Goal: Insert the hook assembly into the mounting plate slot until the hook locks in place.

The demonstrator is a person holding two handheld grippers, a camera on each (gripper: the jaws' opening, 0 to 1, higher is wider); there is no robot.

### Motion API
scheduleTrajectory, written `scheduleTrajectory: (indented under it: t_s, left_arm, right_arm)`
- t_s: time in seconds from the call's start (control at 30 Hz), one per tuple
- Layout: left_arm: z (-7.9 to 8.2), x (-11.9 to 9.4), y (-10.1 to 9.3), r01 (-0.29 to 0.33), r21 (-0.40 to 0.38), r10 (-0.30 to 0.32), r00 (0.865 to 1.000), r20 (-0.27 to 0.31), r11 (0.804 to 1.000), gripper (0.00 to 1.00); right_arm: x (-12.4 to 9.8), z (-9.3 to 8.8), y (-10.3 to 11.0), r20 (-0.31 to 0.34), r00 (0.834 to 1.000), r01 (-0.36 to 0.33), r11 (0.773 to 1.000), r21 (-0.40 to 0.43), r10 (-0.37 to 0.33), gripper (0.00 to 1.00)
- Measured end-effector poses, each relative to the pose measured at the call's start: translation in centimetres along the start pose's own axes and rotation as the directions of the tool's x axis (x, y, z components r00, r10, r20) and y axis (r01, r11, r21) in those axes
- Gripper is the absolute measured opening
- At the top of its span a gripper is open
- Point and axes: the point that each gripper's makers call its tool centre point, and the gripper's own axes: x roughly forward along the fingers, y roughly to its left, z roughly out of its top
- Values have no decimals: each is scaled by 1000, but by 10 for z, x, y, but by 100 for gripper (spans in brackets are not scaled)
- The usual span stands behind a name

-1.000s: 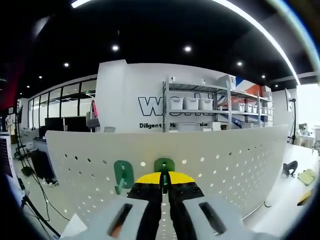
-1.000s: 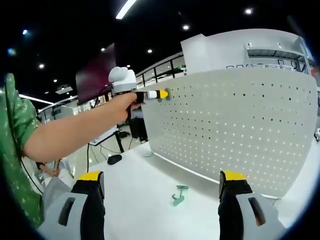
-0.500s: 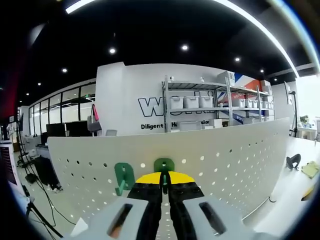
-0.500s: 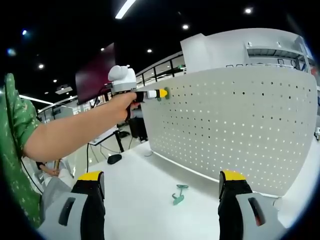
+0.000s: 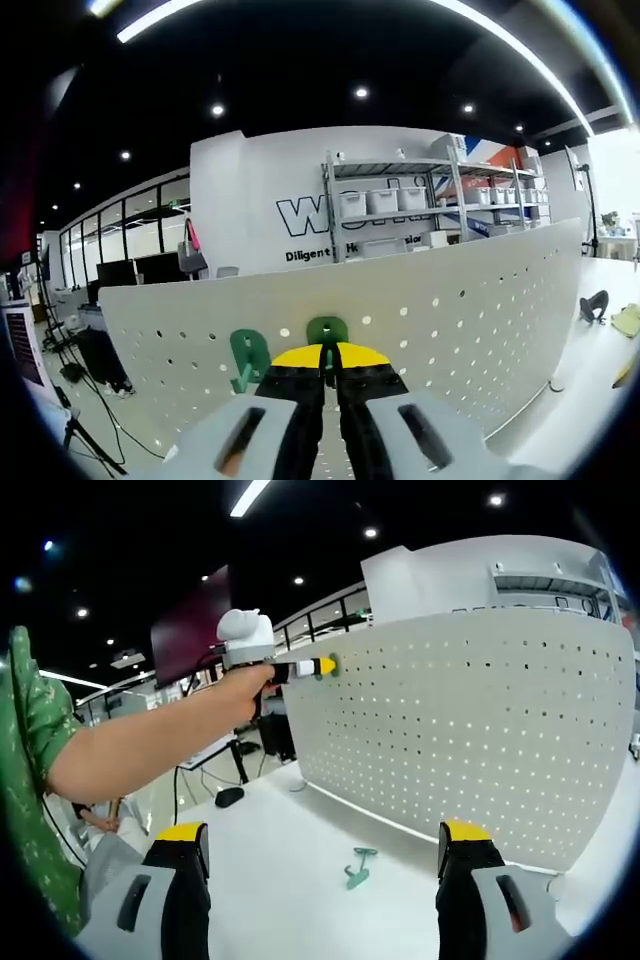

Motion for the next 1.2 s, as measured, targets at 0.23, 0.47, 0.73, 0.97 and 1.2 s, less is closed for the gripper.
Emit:
scheduleTrajectory:
  t_s: [0.23,0.47,0.73,0.97,1.2]
  left_arm:
    - [0,0,0,-7,14,7,1000,2,1000,3]
    - [4,-3,1,-23,35,23,1000,11,999,3]
    - [2,0,2,-29,60,29,1000,4,998,3]
    - [0,1,2,-34,60,33,999,5,998,3]
    - [0,1,2,-36,64,35,999,15,997,4]
  right_arm:
    - [0,-1,0,-1,1000,0,1000,2,0,97]
    - [-1,-1,0,-1,1000,2,1000,4,-2,97]
    - [-1,-2,0,-1,1000,1,1000,5,-1,97]
    - [-2,-3,-1,-2,1000,3,1000,7,-3,97]
    - [-1,-3,-1,-2,1000,1,1000,8,-1,97]
